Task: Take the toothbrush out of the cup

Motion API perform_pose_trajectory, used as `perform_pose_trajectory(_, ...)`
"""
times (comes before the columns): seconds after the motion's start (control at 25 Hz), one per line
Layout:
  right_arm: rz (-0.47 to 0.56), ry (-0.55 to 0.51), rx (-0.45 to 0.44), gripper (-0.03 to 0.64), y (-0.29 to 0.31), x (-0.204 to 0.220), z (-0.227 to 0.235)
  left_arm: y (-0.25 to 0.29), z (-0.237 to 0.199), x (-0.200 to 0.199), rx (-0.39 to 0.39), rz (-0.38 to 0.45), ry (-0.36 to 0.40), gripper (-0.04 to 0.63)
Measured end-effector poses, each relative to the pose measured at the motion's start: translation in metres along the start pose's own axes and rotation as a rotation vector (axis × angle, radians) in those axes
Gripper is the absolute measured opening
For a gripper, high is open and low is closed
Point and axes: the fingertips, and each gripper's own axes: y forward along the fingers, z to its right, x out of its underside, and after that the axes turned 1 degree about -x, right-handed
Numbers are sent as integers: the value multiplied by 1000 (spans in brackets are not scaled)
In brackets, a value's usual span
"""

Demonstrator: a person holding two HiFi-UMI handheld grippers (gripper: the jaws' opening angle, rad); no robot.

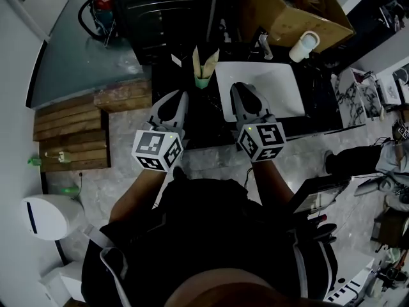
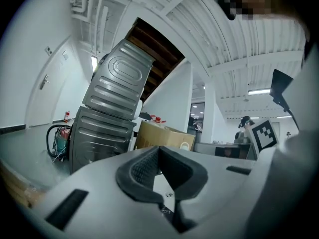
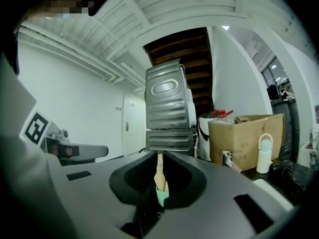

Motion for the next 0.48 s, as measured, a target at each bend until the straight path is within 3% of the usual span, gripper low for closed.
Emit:
perform_pose_trajectory(0.2,-14,3,-1,82,18,5,-5,0,-17,2,10,-4,-4,6)
perform_pose_trajectory(0.48,-66,20,-60,124,47,25,16,11,-19,6,-46,7,-32,8)
